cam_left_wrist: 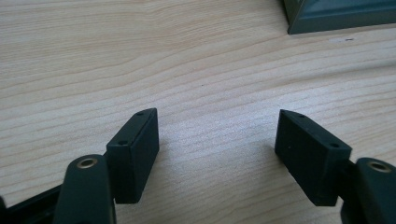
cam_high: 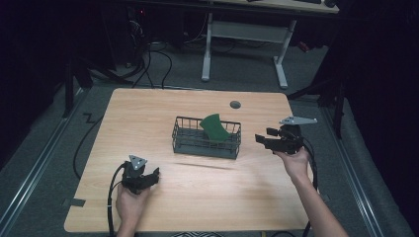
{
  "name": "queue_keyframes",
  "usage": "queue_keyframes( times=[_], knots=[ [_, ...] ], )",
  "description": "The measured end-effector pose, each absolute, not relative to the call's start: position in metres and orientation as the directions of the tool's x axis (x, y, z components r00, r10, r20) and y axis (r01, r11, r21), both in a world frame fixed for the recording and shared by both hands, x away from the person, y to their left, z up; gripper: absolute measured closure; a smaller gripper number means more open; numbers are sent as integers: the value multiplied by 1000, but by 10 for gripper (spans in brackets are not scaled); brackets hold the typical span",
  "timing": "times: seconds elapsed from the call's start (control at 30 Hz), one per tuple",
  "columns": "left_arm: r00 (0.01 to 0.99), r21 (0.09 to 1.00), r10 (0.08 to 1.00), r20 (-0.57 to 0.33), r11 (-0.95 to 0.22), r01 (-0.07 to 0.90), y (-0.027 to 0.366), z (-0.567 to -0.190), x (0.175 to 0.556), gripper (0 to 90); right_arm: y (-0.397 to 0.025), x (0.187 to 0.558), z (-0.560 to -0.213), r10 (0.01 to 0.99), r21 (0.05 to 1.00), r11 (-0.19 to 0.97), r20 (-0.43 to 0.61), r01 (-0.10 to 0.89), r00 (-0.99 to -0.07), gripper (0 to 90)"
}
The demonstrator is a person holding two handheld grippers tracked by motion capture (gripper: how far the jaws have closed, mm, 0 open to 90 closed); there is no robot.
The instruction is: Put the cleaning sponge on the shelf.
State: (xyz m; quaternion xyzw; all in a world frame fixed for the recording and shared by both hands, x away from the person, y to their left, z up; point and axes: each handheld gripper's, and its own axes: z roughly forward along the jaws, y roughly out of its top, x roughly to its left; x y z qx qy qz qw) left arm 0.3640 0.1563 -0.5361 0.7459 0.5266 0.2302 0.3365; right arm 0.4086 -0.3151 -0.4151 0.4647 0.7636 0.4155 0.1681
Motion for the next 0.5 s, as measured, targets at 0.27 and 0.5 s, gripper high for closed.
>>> queue_keyframes(
  times=[0.27, 0.5],
  knots=[
    [339, 745, 941, -11, -219, 631, 156, -536, 364, 310, -326, 388, -436, 860, 784, 216, 131, 583, -494, 380],
    [339, 744, 941, -11, -219, 631, 156, -536, 364, 309, -337, 370, -461, 875, 772, 181, 157, 609, -459, 378]
  ],
)
